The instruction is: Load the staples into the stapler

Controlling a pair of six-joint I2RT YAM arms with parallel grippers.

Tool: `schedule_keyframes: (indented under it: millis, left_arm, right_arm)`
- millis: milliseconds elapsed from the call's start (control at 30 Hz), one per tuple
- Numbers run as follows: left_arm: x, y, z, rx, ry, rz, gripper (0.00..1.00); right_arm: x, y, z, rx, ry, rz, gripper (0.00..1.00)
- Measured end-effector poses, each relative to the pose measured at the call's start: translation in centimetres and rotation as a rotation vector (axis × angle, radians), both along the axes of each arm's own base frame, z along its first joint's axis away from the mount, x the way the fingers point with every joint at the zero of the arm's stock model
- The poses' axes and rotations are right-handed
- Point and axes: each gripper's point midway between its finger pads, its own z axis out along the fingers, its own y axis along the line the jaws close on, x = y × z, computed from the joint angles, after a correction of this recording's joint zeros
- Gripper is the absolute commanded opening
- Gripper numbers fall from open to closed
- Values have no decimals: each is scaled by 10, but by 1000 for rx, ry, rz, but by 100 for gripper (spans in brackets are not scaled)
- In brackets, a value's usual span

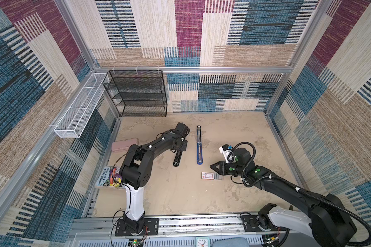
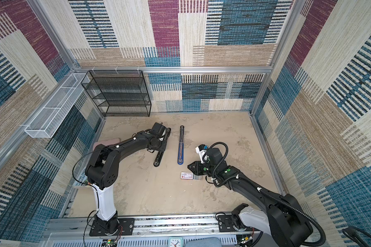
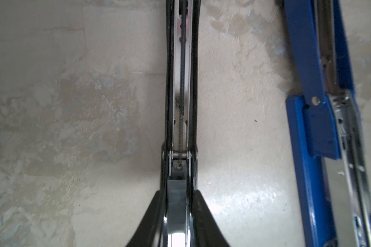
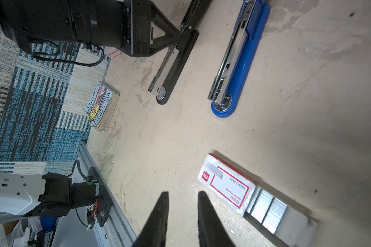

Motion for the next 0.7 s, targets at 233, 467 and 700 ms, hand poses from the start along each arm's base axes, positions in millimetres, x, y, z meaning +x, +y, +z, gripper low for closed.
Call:
schedule_keyframes:
  millis: [233,467,700]
  left_arm:
    - [0,0,0,0,-1,0,26]
    - [1,0,-4,6,4,2,20]
    - [4,0,-2,6,-11,9,10]
  right_arm:
    - [0,0,-1,-2,4,0,28]
    - [1,1,0,0,0,1,28]
    - [2,1,1,1,-2,1,28]
